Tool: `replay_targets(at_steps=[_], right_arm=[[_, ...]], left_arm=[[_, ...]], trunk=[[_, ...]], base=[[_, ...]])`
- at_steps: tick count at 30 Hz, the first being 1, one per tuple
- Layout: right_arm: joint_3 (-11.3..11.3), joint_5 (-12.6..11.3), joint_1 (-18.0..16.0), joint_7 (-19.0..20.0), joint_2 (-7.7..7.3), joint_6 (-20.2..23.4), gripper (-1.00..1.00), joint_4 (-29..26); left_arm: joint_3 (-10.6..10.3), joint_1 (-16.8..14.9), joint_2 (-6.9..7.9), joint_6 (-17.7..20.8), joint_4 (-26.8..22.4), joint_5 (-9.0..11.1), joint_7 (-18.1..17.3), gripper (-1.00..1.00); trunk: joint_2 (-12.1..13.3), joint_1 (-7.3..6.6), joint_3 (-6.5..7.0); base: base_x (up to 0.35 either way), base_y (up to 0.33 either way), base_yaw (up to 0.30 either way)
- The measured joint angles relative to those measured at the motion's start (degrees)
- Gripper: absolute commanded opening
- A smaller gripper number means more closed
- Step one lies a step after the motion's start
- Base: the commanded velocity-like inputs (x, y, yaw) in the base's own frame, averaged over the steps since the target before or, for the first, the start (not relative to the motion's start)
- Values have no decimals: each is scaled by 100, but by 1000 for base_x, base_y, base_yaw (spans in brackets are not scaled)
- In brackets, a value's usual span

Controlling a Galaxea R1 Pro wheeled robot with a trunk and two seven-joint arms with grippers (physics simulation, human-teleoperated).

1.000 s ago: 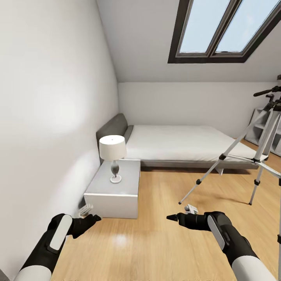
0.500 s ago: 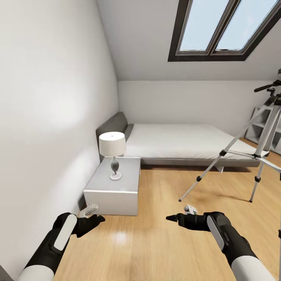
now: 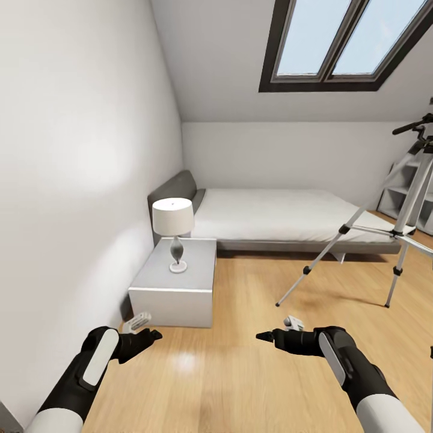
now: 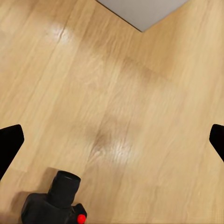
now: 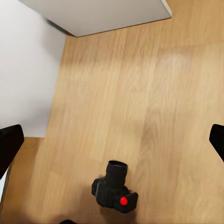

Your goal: Attach the digital camera to the camera tripod in the bedroom.

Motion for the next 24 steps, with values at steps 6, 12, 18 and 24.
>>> replay_targets(at_steps=[6,12,18,24], right_arm=[[-38,-20,0,-3,-18,-40,100,0],[-42,-30,0,8,-20,-50,100,-38],[-44,-44,0,25,-23,-47,100,-79],[-40,-55,0,113,-27,-35,100,-90]], left_arm=[[-15,0,2,-19,-11,0,10,100],[-22,1,3,-20,-13,-3,8,100],[-19,0,32,-15,-10,0,-491,100],[-16,-1,48,-1,43,-6,-1272,100]], trunk=[[-241,132,-108],[-481,264,-215],[-568,319,-340],[-576,334,-473]], base=[[0,0,0],[0,0,0],[0,0,0],[0,0,0]])
